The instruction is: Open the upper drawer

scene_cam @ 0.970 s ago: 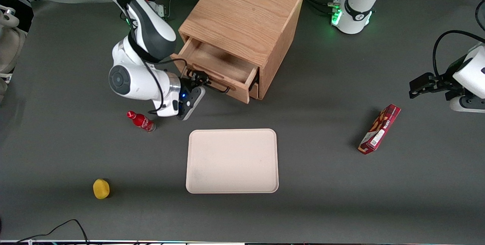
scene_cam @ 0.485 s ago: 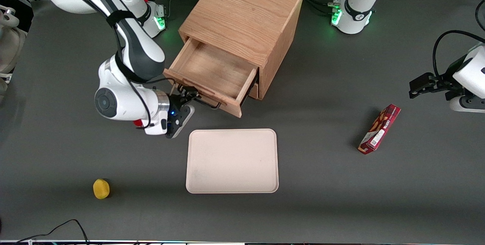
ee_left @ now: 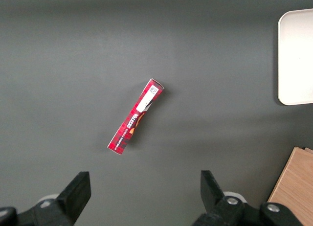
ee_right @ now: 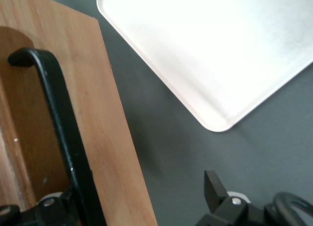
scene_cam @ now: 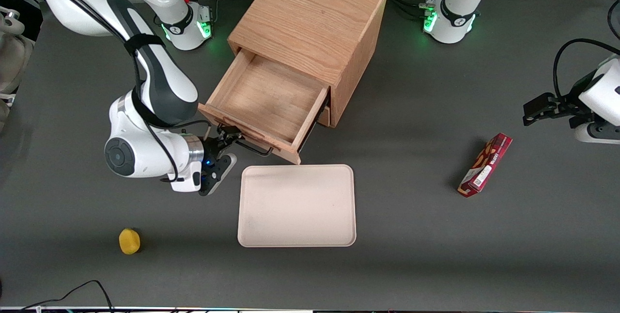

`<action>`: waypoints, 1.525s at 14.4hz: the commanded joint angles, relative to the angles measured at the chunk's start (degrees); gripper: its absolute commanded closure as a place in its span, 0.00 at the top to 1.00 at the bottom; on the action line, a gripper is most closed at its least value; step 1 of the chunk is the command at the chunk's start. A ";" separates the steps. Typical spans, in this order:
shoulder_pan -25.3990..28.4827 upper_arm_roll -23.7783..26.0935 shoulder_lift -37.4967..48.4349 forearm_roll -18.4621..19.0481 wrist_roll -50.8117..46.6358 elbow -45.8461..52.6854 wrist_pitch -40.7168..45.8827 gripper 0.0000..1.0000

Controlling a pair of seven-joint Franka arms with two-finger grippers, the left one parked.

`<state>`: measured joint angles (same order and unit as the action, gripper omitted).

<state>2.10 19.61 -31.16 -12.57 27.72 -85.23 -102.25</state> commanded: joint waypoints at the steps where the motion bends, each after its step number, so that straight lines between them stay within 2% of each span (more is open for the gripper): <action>1: 0.28 -1.94 -3.90 2.29 1.19 8.40 6.08 1.00; 6: 0.28 -2.29 -5.40 2.38 1.72 13.24 9.60 1.00; 8: 0.28 -2.29 -4.96 2.20 1.37 16.83 13.80 1.00; 11: 0.45 -2.21 0.28 2.55 0.58 19.58 18.04 1.00; 13: 0.45 -2.21 6.17 4.38 -3.26 18.97 18.48 1.00; 14: 0.45 -1.95 8.72 5.61 -7.90 18.79 19.70 1.00; 18: 0.02 -2.29 18.04 6.59 -31.26 17.57 25.52 1.00; 21: 0.01 -2.56 23.41 13.08 -53.41 14.93 26.30 1.00; 22: -0.34 -2.73 24.38 13.71 -56.26 14.23 26.48 1.00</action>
<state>2.04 17.48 -10.22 -1.72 -19.30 -66.92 -75.89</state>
